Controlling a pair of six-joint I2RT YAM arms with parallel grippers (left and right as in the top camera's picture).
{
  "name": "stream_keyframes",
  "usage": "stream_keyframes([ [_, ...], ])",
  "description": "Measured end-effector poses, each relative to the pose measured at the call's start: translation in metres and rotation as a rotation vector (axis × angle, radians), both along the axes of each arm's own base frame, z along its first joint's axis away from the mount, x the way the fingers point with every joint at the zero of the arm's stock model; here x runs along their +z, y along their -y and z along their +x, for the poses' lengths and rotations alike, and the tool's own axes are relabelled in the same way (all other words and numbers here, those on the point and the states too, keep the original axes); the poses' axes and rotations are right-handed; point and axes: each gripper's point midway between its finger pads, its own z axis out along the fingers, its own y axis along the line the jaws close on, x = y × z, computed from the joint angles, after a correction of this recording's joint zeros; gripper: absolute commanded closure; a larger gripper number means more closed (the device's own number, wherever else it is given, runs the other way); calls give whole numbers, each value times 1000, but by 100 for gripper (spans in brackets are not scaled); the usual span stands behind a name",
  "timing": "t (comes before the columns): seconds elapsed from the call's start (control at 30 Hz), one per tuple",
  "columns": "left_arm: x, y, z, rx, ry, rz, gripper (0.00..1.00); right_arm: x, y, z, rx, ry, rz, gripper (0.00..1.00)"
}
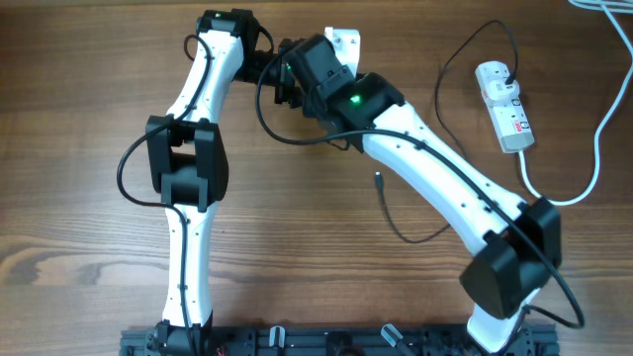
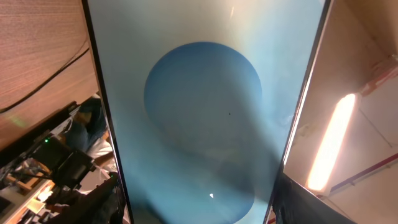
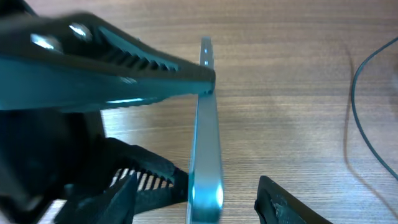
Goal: Plug charger to phone and switch on socket
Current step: 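Close the right gripper on the phone's edge beside the left gripper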
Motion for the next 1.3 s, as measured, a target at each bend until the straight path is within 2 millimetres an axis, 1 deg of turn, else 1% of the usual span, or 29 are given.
stream_keyframes([
  [0.1,0,0,0,0,0,0,36,-7,3,1,-21,-6,-15,37],
  [0.47,0,0,0,0,-2,1,36,-7,8,0,-46,-5,-33,36],
  [0.7,0,0,0,0,-2,0,36,5,5,4,-46,17,-15,37],
  [0.83,0,0,0,0,-3,0,36,5,5,4,-46,17,-14,42],
  [0.93,0,0,0,0,-2,0,36,5,5,4,-46,17,-14,48],
  [1.2,0,0,0,0,-3,0,36,5,5,4,-49,16,-12,50],
  [1.3,0,0,0,0,-2,1,36,5,5,4,-47,16,-10,55],
])
